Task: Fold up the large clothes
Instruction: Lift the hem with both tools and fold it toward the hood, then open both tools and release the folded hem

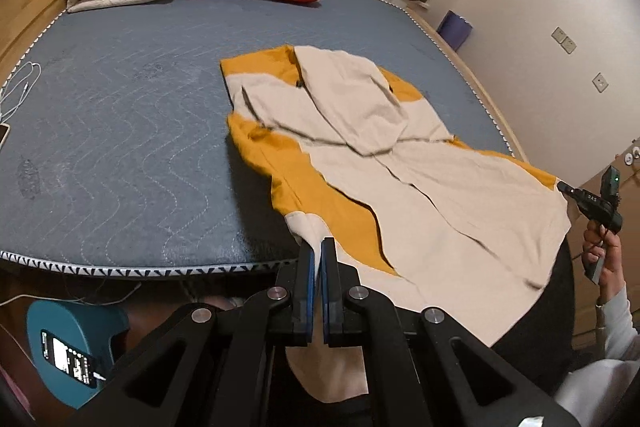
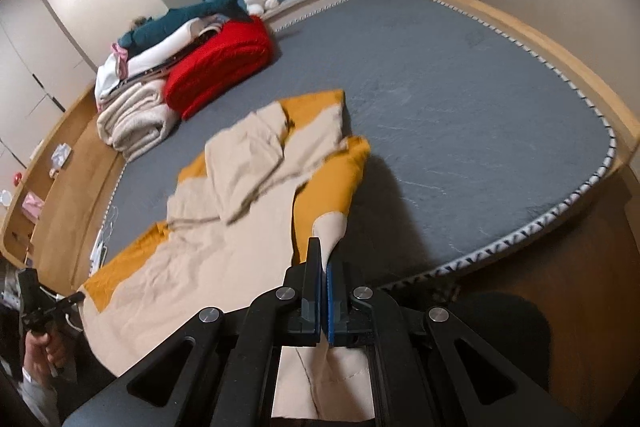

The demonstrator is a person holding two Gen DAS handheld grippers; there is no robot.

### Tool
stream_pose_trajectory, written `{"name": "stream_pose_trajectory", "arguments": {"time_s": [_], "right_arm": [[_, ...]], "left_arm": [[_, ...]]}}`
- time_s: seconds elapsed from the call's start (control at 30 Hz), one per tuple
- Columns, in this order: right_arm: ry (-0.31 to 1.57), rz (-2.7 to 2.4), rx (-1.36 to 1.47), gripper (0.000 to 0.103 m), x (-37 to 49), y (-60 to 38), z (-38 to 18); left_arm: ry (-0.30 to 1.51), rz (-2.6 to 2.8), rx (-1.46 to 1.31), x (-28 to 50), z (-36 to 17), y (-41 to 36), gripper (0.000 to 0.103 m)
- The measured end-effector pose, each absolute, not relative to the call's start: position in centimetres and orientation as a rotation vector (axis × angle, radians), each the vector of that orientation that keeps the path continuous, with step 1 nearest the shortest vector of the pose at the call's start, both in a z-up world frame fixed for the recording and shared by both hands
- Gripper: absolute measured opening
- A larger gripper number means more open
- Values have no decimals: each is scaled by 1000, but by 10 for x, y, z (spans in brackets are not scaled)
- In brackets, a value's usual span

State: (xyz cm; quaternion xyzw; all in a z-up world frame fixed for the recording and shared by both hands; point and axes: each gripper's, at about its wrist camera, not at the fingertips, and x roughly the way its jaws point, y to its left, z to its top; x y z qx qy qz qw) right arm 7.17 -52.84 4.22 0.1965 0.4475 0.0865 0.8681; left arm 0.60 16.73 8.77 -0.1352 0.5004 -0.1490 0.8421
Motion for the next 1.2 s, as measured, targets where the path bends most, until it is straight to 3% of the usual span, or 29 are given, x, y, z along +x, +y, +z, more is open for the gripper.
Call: {"name": "stream_pose_trajectory", "arguments": {"time_s": [0.13, 0.3, 0.63, 0.87, 1.03, 1.2], "right_arm": [[919, 181, 431, 2, 71, -535, 58], [904, 200, 402, 2, 134, -521, 50], [1044, 120, 290, 2, 353, -489, -73], [1162, 105, 278, 2, 413, -485, -128], [1189, 152, 228, 2, 424, -477, -132], [1135, 145, 305, 15, 409, -486, -116]], "left_arm": [[1066, -304, -345, 31, 80, 175, 1], [1071, -241, -404, 109, 45, 186, 1], [1166, -92, -549, 269, -73, 201, 2], [1224, -72, -551, 293, -96, 205, 2], [1213, -119, -606, 282, -95, 221, 10], [1115, -110, -619, 256, -69, 230, 16]]}}
